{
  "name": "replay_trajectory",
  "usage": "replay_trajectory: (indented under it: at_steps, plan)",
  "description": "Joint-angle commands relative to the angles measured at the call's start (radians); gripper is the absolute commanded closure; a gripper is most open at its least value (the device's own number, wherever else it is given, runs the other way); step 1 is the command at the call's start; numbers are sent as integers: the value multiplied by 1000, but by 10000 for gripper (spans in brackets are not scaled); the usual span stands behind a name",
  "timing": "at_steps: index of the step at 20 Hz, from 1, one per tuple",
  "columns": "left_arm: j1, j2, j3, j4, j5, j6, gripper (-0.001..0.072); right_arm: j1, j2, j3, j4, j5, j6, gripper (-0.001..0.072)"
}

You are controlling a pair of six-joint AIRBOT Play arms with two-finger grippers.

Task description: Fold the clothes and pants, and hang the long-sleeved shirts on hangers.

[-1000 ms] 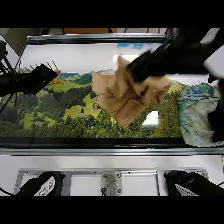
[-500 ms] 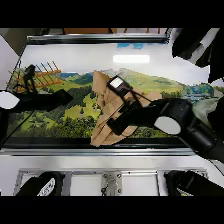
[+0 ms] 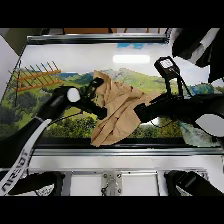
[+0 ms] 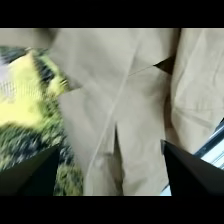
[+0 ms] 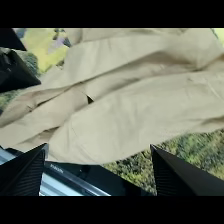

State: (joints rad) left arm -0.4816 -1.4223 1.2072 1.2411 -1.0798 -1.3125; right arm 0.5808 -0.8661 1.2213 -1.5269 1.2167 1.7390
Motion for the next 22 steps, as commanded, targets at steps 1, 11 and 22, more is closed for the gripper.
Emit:
replay_trajectory:
  at_steps: [1, 11, 22]
  plan:
    - [-88, -168, 103, 137, 8, 21, 28, -10, 8, -1, -6, 52, 31, 2]
    - [-31, -251, 124, 230, 11, -23, 29, -10, -5, -2, -6, 52, 50, 1]
    - [-32, -230, 85, 172, 35, -31, 226, -10, -48, -2, 9, 53, 71, 2]
